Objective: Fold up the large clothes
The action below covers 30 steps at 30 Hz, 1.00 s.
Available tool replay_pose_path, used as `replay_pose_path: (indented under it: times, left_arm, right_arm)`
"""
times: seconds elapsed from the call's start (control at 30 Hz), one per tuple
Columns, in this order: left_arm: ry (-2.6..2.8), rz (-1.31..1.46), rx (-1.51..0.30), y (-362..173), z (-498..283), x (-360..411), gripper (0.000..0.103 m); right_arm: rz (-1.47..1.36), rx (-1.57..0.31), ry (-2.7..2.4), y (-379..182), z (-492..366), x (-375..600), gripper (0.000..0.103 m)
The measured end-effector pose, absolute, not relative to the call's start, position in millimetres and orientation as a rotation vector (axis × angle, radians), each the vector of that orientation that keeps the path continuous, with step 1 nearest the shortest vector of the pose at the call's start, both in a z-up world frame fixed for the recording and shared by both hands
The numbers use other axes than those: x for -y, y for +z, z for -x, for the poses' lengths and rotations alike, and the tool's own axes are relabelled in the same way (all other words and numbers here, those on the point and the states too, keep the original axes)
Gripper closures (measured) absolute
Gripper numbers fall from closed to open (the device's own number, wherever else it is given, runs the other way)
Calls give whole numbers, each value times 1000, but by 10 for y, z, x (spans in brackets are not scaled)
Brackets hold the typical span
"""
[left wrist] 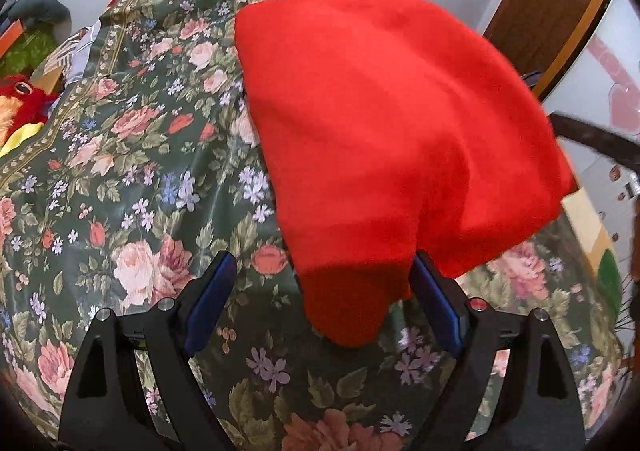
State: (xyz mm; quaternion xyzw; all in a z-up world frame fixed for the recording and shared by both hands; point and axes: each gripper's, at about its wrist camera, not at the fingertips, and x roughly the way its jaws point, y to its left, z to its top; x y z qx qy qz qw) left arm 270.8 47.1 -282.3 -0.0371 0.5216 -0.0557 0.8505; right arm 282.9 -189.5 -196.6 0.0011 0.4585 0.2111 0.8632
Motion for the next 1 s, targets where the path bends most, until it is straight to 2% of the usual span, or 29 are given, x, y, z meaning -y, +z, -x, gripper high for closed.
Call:
replay_pose_path:
  times: [0.03, 0.07, 0.27, 0.3, 0.33, 0.37, 0.4, 0.43, 0.6, 0.73, 0.87, 1.0]
  left_arm:
    - [-110, 62, -1104, -2848, -2701, -455, 15]
    - [-108, 54, -1104, -2862, -2689, -444, 15]
    - [-90, 81, -1122, -2809, -2650, -492, 18]
    - [-93, 79, -1118, -2756, -2626, -497, 19]
    - [-98, 77, -1111, -2715, -2613, -497, 19]
    - [-109, 69, -1091, -2635, -2576, -496, 19]
    - [-119, 58, -1070, -2550, -2541, -493, 19]
    - [-121, 47, -1053, -2475, -2515, -491, 19]
    - [-88, 58, -966, -2212, -2514, -561, 19]
    - [-53, 130, -1008, -2375, -2687, -693, 18]
    - [-64, 190, -1033, -2556, -2721, -728, 13]
    - [-29, 147, -1068, -2680, -2673, -698, 13]
  right_arm:
    - [-6, -956, 447, -1966, -2809, 1874, 47]
    - [-5, -955, 449, -1975, -2783, 1852, 45]
    - [5, -1089, 463, -2375, -2829, 1701, 44]
    - [-9, -1092, 470, -2403, -2818, 1706, 50]
    - [-31, -1091, 493, -2418, -2804, 1719, 66]
    - [-66, -1098, 529, -2418, -2809, 1734, 74]
    - [-85, -1093, 541, -2397, -2803, 1746, 88]
    - [-87, -1081, 542, -2375, -2784, 1746, 94]
    - [5, -970, 546, -2103, -2633, 1649, 98]
    - [38, -931, 522, -1971, -2644, 1717, 98]
    - [144, -925, 419, -2081, -2695, 1770, 102]
    - [119, -1042, 319, -2428, -2832, 2082, 102]
